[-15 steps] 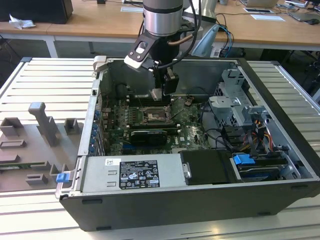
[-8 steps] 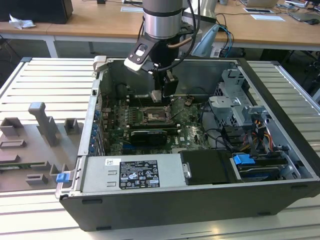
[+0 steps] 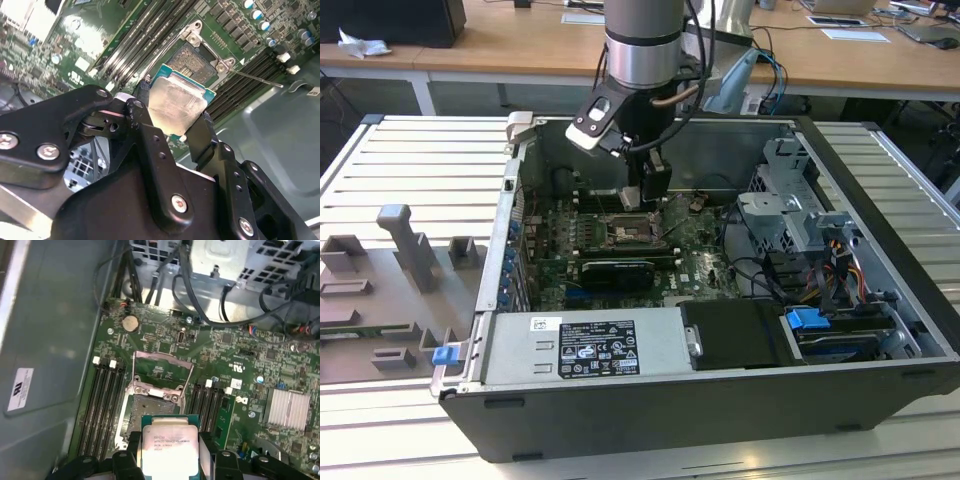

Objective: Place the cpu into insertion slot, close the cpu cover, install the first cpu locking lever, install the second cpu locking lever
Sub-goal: 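Place the cpu into insertion slot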

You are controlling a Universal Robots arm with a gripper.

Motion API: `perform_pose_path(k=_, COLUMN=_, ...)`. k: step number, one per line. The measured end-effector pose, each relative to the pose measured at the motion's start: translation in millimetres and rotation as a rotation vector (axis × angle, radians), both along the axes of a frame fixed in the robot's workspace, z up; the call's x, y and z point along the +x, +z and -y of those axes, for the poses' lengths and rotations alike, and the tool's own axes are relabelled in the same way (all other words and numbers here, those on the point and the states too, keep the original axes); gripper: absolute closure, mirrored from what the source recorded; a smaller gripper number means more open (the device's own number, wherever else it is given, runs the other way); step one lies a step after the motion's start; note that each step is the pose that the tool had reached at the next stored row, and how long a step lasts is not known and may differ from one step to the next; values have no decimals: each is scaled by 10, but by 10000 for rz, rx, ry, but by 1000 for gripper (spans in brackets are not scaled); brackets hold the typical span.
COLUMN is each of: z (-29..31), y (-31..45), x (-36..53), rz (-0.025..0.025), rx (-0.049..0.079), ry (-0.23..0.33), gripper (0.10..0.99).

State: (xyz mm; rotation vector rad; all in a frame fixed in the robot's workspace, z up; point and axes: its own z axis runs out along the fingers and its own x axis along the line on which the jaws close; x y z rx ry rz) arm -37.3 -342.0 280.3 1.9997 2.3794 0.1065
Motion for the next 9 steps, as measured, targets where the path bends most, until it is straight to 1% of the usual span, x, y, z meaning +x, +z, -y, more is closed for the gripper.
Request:
perform_pose_path(k=3, z=0, y=-51, x=0, rz=-40, rx=0, ry=-571, gripper=545)
perform_pose_path(k=4, z=-3, y=-83, x=1, rz=-57, rx=0, ry=-791, gripper=545)
perform_pose_path(k=9, z=-26, y=-198, x=-2, rz=-67, rx=-1, ry=-846, gripper=545)
